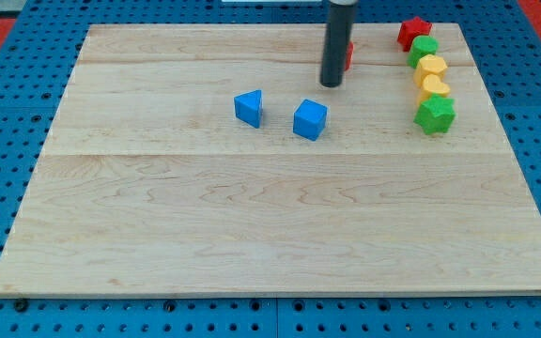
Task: Push red circle down a bit
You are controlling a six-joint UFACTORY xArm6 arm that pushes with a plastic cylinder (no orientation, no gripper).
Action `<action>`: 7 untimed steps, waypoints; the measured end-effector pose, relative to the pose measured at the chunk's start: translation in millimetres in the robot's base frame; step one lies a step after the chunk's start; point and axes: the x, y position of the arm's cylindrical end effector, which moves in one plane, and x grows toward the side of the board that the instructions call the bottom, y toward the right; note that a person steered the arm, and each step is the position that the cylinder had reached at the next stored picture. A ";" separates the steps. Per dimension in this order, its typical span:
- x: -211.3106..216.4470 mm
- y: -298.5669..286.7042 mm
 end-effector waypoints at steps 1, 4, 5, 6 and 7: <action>-26.5 -31.8; -68.5 -9.2; -59.8 7.6; -58.5 10.3; -67.6 10.2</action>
